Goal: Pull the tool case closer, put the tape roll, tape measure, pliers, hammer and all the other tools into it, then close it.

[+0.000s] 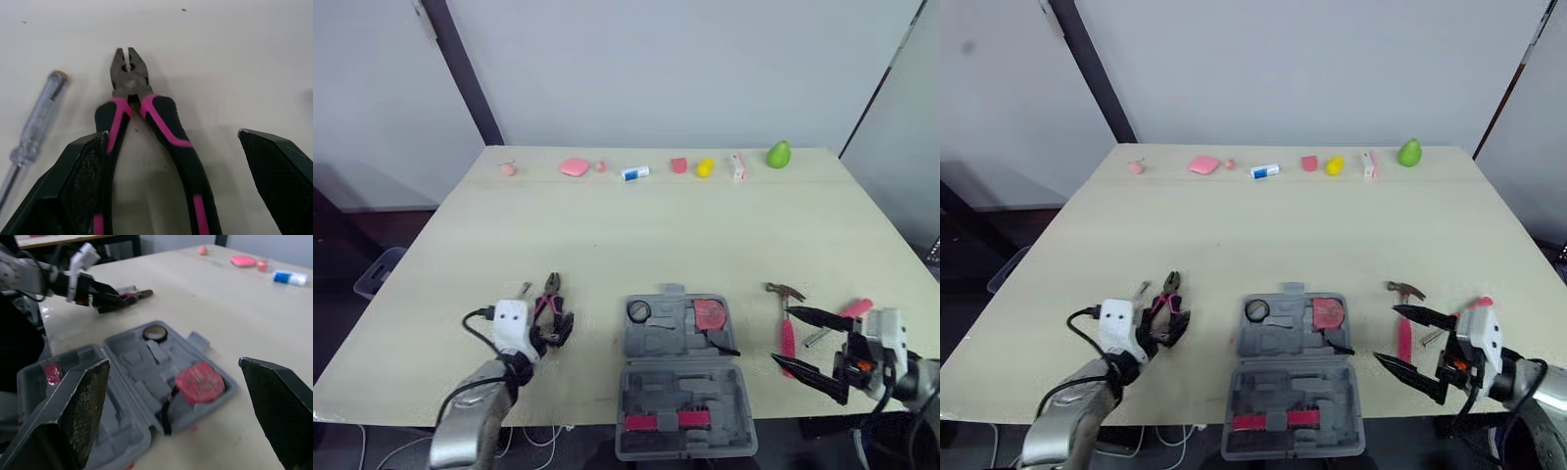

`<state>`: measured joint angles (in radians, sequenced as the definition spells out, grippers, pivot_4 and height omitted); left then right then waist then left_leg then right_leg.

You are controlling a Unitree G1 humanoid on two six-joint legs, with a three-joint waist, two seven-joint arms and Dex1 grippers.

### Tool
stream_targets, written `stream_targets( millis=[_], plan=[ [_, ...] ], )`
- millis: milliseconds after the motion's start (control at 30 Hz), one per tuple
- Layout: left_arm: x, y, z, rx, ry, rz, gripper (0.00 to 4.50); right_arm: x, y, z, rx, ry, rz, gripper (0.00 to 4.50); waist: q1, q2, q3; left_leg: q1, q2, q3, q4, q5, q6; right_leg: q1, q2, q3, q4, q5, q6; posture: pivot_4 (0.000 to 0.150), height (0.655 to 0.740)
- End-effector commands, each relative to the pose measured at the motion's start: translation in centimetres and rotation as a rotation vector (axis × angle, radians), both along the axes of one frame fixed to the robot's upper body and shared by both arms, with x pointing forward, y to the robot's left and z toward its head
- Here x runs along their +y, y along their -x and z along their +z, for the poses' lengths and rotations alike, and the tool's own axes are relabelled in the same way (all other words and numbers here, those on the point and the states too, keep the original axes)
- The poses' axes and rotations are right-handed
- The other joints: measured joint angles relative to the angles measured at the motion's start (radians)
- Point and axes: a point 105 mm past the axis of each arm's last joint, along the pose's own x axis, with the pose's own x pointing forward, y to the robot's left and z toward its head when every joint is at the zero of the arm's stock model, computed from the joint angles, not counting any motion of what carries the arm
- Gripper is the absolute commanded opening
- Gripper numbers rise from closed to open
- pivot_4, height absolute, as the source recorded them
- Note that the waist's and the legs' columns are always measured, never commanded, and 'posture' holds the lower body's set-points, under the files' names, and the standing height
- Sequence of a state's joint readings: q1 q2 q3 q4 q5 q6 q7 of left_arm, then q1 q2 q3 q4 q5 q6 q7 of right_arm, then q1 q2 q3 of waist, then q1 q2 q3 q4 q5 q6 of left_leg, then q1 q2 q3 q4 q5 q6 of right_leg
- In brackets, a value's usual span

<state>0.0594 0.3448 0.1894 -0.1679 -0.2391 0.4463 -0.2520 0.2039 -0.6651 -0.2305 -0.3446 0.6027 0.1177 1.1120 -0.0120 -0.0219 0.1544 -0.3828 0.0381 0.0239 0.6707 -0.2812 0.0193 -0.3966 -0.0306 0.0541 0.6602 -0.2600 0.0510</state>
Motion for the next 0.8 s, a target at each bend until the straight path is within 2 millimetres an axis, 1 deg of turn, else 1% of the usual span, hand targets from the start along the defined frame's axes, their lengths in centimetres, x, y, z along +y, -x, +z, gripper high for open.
stream_targets(
  millis=[33, 133, 367, 633, 800],
  plan=[
    [-0.2, -0.6, 0.5, 0.002, -0.032, 0.036, 4.50, 0.8, -0.3, 1.1, -0.036, 0.004, 0.038, 4.43, 0.000, 0.000, 0.000, 0.000, 0.000, -0.001, 0.000, 0.000, 0.000, 0.000, 0.000, 0.000, 0.000, 0.000, 0.000, 0.150, 0.7400],
    [0.1, -1.2, 0.7, 0.006, -0.029, 0.092, 4.50, 1.2, -0.7, 1.3, -0.047, 0.010, 0.056, 4.43, 0.002, 0.000, 0.000, 0.000, 0.000, -0.001, 0.000, 0.000, 0.000, 0.000, 0.000, -0.001, 0.000, 0.000, 0.000, 0.150, 0.7400],
    [0.6, -2.0, 1.2, 0.003, -0.074, 0.114, 4.50, 1.9, -1.0, 2.0, -0.066, 0.013, 0.085, 4.43, 0.002, -0.001, 0.000, -0.001, -0.001, -0.002, 0.000, 0.000, 0.000, 0.000, 0.000, -0.002, 0.000, 0.000, 0.000, 0.150, 0.7400],
    [0.7, -2.9, 0.6, 0.038, -0.053, 0.096, 4.50, 2.7, -1.3, 2.5, -0.082, 0.012, 0.104, 4.43, 0.001, -0.001, 0.001, -0.001, -0.001, -0.002, 0.000, 0.000, 0.000, 0.000, 0.000, -0.002, 0.000, 0.000, 0.000, 0.150, 0.7400],
    [0.3, -3.0, 0.0, 0.078, -0.038, 0.069, 4.50, 3.1, -1.3, 2.7, -0.086, 0.013, 0.112, 4.43, 0.001, -0.001, 0.001, -0.001, -0.001, -0.002, 0.000, 0.000, 0.000, 0.000, -0.001, -0.002, 0.000, 0.000, 0.000, 0.150, 0.7400]
  ],
)
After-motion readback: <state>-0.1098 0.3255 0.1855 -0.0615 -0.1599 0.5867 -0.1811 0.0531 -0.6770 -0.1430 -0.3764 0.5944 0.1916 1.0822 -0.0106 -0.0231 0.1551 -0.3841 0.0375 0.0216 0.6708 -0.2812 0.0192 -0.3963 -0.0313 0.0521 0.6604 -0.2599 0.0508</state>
